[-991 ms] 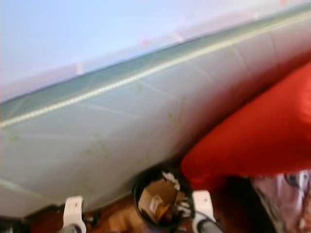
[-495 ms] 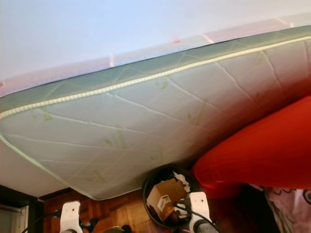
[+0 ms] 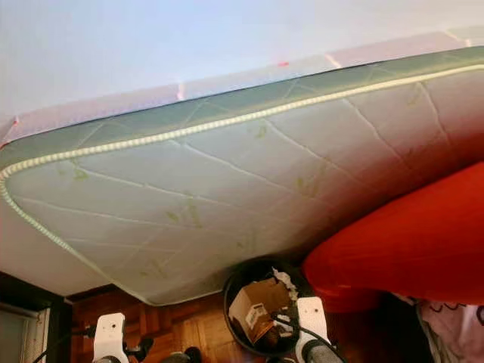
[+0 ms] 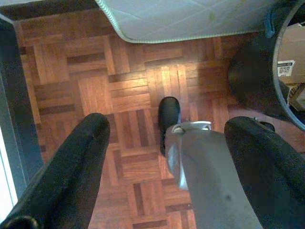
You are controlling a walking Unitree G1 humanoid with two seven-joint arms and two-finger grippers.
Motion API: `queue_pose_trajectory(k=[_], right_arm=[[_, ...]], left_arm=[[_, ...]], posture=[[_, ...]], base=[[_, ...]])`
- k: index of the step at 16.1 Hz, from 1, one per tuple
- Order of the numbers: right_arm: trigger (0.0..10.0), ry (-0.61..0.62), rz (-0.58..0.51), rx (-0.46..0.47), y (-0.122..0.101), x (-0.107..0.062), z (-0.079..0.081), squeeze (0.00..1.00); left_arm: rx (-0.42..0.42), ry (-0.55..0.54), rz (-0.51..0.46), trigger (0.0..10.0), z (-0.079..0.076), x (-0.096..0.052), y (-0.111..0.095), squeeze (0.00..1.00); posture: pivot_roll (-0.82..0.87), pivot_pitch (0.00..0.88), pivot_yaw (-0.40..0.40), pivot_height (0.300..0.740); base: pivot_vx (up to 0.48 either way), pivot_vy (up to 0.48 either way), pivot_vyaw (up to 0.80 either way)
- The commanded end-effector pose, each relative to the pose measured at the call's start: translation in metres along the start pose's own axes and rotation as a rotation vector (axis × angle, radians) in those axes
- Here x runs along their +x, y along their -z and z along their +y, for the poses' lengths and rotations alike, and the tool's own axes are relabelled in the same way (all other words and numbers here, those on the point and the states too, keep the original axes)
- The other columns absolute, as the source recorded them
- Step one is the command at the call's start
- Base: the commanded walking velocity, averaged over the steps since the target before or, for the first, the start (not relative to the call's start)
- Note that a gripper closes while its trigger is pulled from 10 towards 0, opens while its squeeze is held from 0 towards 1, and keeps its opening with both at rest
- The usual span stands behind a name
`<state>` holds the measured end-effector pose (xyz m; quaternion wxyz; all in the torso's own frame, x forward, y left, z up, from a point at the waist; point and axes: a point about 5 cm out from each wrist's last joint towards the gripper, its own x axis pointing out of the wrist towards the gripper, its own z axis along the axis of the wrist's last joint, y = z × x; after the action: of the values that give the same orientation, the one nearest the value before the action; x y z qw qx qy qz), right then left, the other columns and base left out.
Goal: Clean up the room
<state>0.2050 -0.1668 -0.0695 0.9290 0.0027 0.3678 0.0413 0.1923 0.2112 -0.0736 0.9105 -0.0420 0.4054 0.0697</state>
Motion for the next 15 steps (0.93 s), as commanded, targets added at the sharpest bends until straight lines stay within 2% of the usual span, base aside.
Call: queue_pose_trajectory(k=[1, 6, 11, 15], right_arm=[[10.0, 0.006, -0.003, 0.018, 0.001, -0.001, -0.001, 0.00], [10.0, 0.004, -0.018, 0.010, -0.004, 0.001, -0.004, 0.00], [10.0, -0.023, -0.050, -0.004, -0.010, 0.002, -0.002, 0.00], [10.0, -0.063, -0.141, -0.029, -0.035, 0.007, 0.002, 0.00]], left_arm=[[0.011, -0.010, 0.024, 10.0, 0.003, -0.002, 0.008, 0.00], [0.016, -0.008, 0.018, 10.0, 0.003, -0.002, 0.007, 0.00], [0.024, -0.010, 0.021, 10.0, 0.003, -0.002, 0.008, 0.00], [0.026, -0.011, 0.019, 10.0, 0.003, -0.002, 0.007, 0.00]], posture=[[-0.03, 0.197, -0.009, 0.740], [-0.03, 0.191, -0.009, 0.740], [-0.02, 0.187, -0.008, 0.740], [-0.02, 0.192, -0.008, 0.740]], base=[[0.000, 0.000, 0.00], [0.263, 0.000, 0.00], [0.000, 0.000, 0.00], [0.000, 0.000, 0.00]])
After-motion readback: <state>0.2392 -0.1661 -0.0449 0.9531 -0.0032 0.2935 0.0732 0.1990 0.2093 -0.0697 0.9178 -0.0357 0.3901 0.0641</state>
